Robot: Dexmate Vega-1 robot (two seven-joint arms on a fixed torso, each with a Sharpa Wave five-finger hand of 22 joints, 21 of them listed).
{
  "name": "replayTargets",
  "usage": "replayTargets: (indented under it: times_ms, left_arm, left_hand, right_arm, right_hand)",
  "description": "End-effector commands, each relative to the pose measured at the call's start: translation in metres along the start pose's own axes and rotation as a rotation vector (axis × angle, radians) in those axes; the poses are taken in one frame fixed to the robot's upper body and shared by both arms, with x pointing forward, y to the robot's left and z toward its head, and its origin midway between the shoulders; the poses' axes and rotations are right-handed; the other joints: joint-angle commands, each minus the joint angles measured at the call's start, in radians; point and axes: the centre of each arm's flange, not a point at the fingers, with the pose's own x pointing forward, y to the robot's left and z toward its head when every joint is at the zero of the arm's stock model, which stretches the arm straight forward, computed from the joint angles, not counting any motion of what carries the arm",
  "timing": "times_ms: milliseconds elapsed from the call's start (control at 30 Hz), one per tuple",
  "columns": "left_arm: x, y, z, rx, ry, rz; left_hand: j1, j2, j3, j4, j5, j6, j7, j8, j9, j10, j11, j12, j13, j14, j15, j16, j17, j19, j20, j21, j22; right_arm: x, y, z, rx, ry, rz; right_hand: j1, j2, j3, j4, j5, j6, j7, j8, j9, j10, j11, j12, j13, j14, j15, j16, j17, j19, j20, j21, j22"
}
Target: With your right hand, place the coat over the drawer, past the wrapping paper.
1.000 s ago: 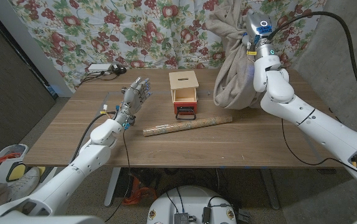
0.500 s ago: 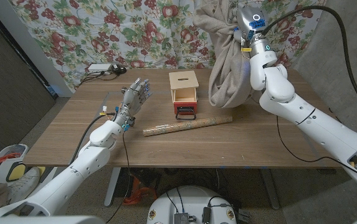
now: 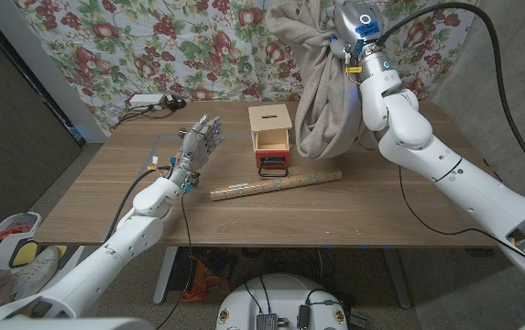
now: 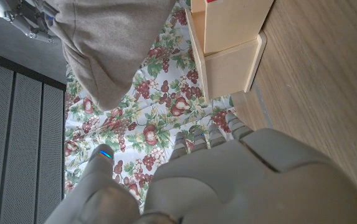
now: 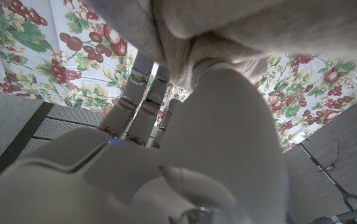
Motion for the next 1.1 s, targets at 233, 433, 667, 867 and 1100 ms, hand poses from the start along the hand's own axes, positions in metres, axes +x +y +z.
replayTargets:
  times_ms: [233,433,667,867,1100]
  left_arm:
    - [0.0,-0.001,-0.002,-0.01,-0.009,-0.006]
    - [-0.001,-0.001,-0.002,-0.008,-0.01,-0.008]
    - [0.0,0.0,0.0,-0.004,-0.017,-0.01]
    - [-0.001,0.0,0.0,-0.005,-0.021,-0.003]
    - [-0.001,-0.001,0.002,-0.003,-0.03,-0.003]
  left_hand:
    - [-0.004,0.002,-0.003,0.002,0.003,0.006,-0.003,0.001,0.004,0.007,0.0,0.001,0.001,-0.068,0.005,0.004,0.001,0.003,-0.001,0.001,0.003]
    - [-0.005,0.002,-0.004,0.002,0.003,0.006,-0.004,0.001,0.004,0.007,-0.001,0.001,0.001,-0.068,0.004,0.004,0.001,0.003,0.0,0.001,0.003]
    - [-0.004,0.002,-0.004,0.002,0.003,0.006,-0.003,0.001,0.004,0.007,0.0,0.001,0.001,-0.067,0.005,0.004,0.001,0.003,0.001,0.001,0.003]
    - [-0.004,0.002,-0.004,0.002,0.003,0.007,-0.002,0.001,0.004,0.008,0.0,0.001,0.001,-0.067,0.005,0.004,0.001,0.003,0.001,0.001,0.003]
    - [-0.004,0.002,-0.004,0.002,0.003,0.009,-0.001,0.002,0.004,0.006,-0.001,0.001,0.001,-0.067,0.005,0.005,0.001,0.003,0.002,0.001,0.003]
  right_arm:
    - [0.011,-0.023,0.026,0.004,-0.11,-0.054]
    - [0.008,-0.026,0.035,0.014,-0.136,-0.06]
    - [0.01,-0.031,0.046,0.027,-0.177,-0.07]
    - [0.012,-0.028,0.055,0.045,-0.212,-0.061]
    - [0.014,-0.02,0.066,0.056,-0.252,-0.044]
  right_hand:
    - [0.005,0.0,0.076,0.037,0.015,0.001,-0.002,0.01,0.002,-0.003,-0.002,0.005,0.004,0.05,-0.126,-0.007,0.007,-0.014,-0.118,0.015,-0.007]
    - [0.005,-0.002,0.079,0.037,0.02,-0.001,-0.003,0.011,0.003,-0.003,-0.003,0.006,0.004,0.051,-0.126,-0.009,0.009,-0.017,-0.118,0.022,-0.011]
    - [0.004,-0.003,0.082,0.037,0.025,-0.001,-0.006,0.012,0.005,-0.003,-0.003,0.007,0.005,0.054,-0.126,-0.011,0.012,-0.02,-0.117,0.03,-0.016]
    - [0.003,-0.004,0.084,0.037,0.03,-0.003,-0.006,0.012,0.006,-0.004,-0.002,0.008,0.005,0.055,-0.126,-0.013,0.015,-0.024,-0.117,0.036,-0.021]
    - [0.004,-0.004,0.086,0.037,0.034,-0.002,-0.007,0.014,0.008,-0.003,-0.002,0.008,0.005,0.059,-0.127,-0.013,0.017,-0.022,-0.116,0.044,-0.024]
